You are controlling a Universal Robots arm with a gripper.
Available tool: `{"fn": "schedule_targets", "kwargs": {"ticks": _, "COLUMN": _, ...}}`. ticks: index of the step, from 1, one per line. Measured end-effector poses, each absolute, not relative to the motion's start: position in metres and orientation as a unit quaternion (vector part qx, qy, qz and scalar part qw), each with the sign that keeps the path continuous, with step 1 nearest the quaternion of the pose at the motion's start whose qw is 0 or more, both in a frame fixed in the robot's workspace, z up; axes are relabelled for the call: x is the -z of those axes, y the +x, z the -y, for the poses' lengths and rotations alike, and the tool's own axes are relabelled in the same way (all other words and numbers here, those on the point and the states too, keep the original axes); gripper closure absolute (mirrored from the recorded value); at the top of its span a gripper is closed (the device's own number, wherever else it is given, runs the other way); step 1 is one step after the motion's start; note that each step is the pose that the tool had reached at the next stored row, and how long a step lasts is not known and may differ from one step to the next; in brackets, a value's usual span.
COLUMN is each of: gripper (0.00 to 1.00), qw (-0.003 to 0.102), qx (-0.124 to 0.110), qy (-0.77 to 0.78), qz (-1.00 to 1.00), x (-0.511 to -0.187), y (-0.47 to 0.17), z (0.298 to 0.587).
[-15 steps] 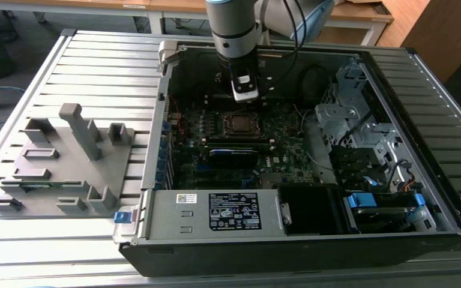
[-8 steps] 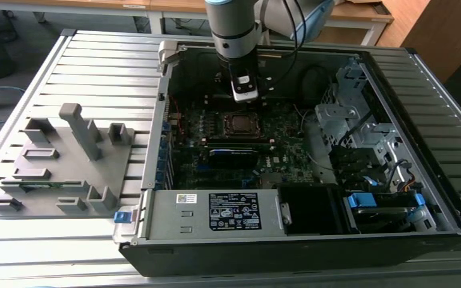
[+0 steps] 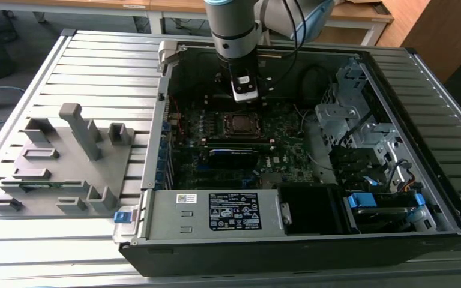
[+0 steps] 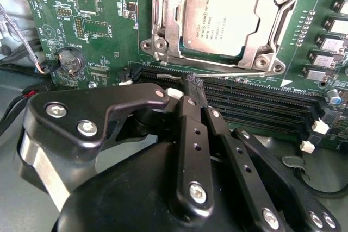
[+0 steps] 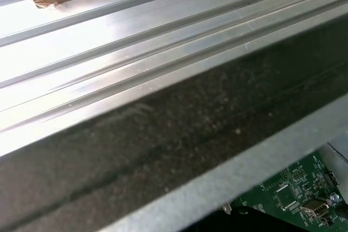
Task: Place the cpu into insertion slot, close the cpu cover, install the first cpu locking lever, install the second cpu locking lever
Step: 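Install the first cpu locking lever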
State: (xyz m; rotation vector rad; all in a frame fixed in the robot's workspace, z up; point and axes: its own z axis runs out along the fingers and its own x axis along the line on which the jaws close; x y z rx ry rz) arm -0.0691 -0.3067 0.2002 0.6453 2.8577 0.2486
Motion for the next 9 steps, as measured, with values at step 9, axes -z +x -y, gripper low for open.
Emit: {"fn": "schedule_targets", "kwargs": {"ticks": 9, "gripper": 0.89, "qw": 0.101, "qx": -0.084, "qy": 0.218, "qz": -0.967, "x": -0.1995, "y": -0.0641, "z": 0.3096}}
